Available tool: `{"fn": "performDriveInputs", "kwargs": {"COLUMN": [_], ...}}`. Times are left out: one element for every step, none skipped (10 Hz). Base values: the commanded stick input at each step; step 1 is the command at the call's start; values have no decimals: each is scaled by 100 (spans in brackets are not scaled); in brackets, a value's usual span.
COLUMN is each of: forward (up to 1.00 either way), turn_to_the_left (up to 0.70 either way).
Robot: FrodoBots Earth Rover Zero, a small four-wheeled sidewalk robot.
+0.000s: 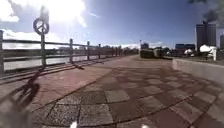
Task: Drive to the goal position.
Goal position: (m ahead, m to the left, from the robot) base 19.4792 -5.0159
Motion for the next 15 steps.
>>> {"fn": "performDriveInputs", "kwargs": {"forward": [85,85,85,85,85,85,85,85,85,85,85,85,85,85,85], "turn_to_the_left": [0,0,0,0,0,0,0,0,0,0,0,0,0,0,0]}}
